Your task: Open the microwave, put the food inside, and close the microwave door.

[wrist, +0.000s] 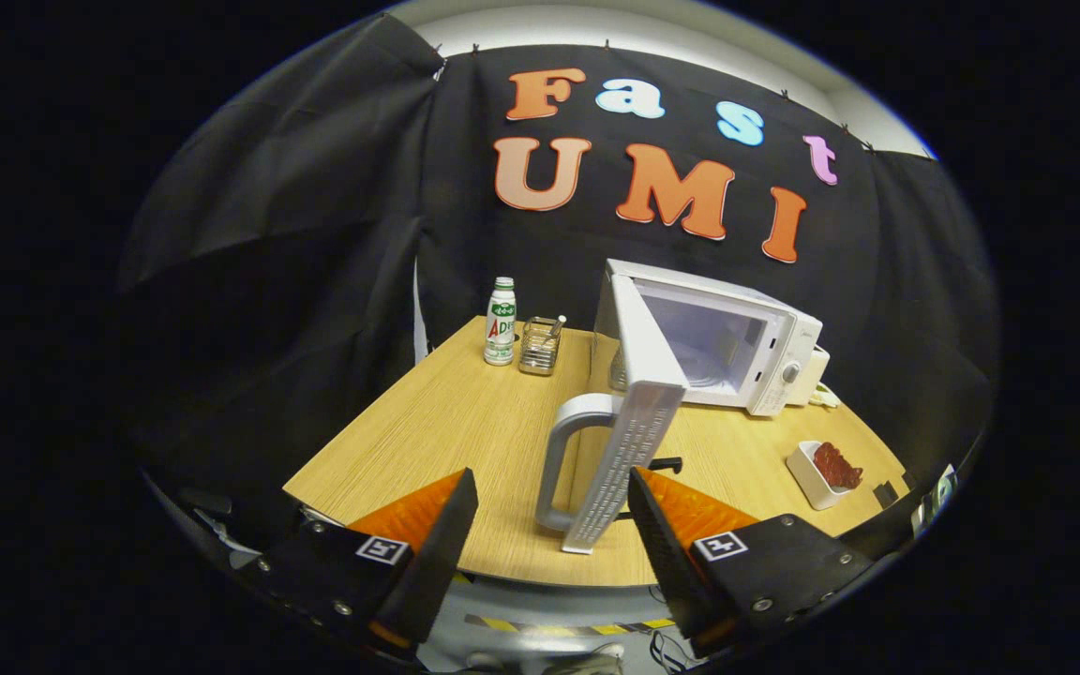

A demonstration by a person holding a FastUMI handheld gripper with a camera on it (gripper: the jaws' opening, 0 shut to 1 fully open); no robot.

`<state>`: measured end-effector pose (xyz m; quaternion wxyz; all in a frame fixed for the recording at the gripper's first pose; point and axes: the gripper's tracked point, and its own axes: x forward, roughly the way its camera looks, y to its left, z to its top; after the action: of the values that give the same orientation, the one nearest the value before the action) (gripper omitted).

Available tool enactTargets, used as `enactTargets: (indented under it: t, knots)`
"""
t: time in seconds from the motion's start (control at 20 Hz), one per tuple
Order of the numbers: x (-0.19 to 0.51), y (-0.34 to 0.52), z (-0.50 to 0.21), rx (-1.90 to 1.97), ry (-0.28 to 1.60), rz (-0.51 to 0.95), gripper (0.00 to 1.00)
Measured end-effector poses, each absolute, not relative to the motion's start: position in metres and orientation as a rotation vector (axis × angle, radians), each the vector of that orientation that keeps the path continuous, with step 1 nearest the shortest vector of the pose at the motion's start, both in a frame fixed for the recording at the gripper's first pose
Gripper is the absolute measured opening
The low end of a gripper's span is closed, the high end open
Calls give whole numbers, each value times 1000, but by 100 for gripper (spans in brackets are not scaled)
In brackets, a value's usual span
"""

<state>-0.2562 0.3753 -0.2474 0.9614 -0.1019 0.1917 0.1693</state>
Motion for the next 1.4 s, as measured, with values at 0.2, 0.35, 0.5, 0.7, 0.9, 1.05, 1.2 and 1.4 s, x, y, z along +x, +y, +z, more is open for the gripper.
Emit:
enactTargets:
  t: [0.2,0.35,0.5,0.7,0.9,1.05,1.2,1.4]
  knots:
    - [-257,331,-233,-148,387,337,99]
    - [-234,287,-221,-117,354,283,99]
    - [-201,228,-208,-139,318,213,100]
    - [-151,142,-194,-129,284,131,99]
    - [-106,58,-204,-142,326,50,99]
    - [-76,17,-225,-171,391,51,99]
    - [-48,-12,-259,-160,499,76,99]
    - [-25,-29,-311,-148,675,118,100]
